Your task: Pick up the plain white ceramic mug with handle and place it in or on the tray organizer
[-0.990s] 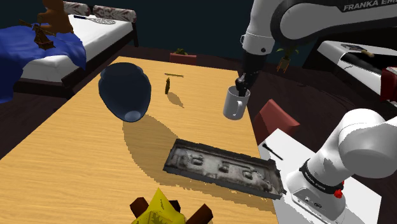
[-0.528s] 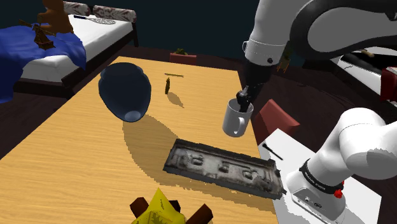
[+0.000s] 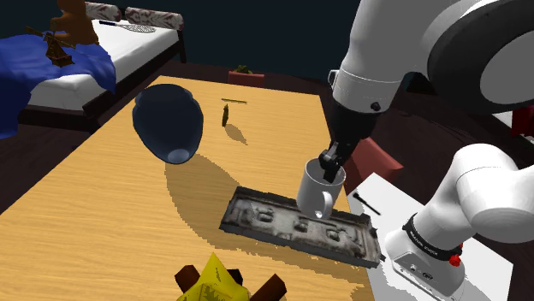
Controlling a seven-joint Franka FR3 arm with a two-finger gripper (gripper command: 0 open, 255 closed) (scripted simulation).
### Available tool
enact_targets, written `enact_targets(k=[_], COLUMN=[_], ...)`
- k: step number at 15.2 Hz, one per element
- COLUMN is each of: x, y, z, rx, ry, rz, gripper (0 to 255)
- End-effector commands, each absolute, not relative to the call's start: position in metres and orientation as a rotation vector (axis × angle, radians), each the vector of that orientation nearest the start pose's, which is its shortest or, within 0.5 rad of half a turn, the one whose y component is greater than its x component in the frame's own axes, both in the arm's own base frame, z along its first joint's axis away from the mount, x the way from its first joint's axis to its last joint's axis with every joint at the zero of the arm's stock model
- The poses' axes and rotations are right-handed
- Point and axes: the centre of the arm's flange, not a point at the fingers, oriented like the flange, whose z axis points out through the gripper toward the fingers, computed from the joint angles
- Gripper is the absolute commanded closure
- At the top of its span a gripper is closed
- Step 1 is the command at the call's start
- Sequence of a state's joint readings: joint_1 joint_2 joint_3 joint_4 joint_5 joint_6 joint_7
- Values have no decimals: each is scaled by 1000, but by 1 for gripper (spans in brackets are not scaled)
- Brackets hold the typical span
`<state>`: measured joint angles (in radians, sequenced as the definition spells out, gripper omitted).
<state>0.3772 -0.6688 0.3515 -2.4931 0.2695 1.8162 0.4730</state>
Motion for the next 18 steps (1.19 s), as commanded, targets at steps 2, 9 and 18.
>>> enact_targets(k=[2,9,18], x=[242,242,241], y=[267,267,267], z=[478,441,400], rx=[-3114,-3114,-3114], ry=[-170,-170,-170], rz=[78,78,78], gripper=[255,255,255])
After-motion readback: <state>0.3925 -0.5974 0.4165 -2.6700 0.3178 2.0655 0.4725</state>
